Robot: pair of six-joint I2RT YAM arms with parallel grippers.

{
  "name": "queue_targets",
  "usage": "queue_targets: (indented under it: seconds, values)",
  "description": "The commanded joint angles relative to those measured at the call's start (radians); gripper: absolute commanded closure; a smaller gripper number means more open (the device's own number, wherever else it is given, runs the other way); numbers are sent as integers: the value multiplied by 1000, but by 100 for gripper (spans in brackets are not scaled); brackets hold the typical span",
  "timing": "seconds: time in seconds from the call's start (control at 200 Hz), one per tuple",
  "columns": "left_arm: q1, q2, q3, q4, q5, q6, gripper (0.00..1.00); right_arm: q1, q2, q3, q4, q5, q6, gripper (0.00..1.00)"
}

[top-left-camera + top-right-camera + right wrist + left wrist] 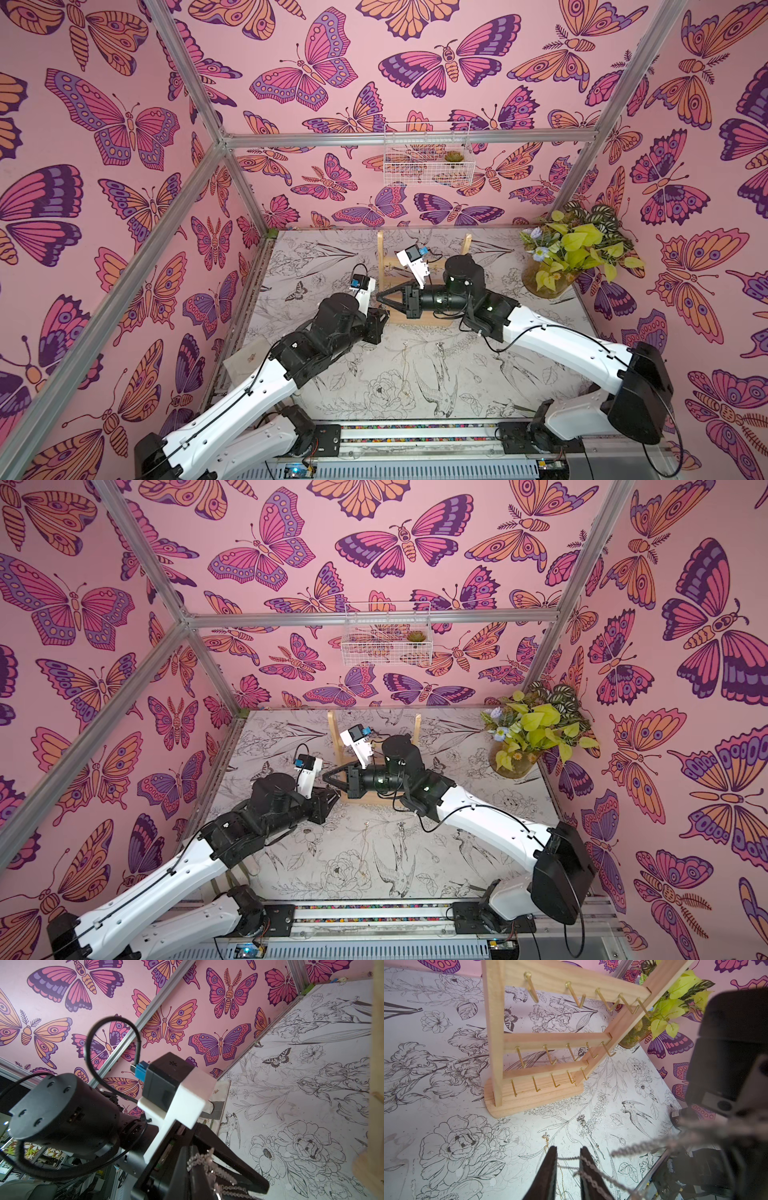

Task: Hang the necklace on the jewelry display stand
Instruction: Pick up the necklace from the center of the board.

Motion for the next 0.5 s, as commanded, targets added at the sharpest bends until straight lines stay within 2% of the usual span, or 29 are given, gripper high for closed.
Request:
queue_targets:
  seconds: [0.0,0.26,0.496]
  values:
    - [-6,-10,-23,28,-30,15,74,7,6,5,36,-19,17,97]
    - [-6,-15,-53,61,-46,15,74,7,3,-2,49,-22,33,97]
    - [-6,-35,-77,100,-46,21,82,7,3,-6,60,-26,47,97]
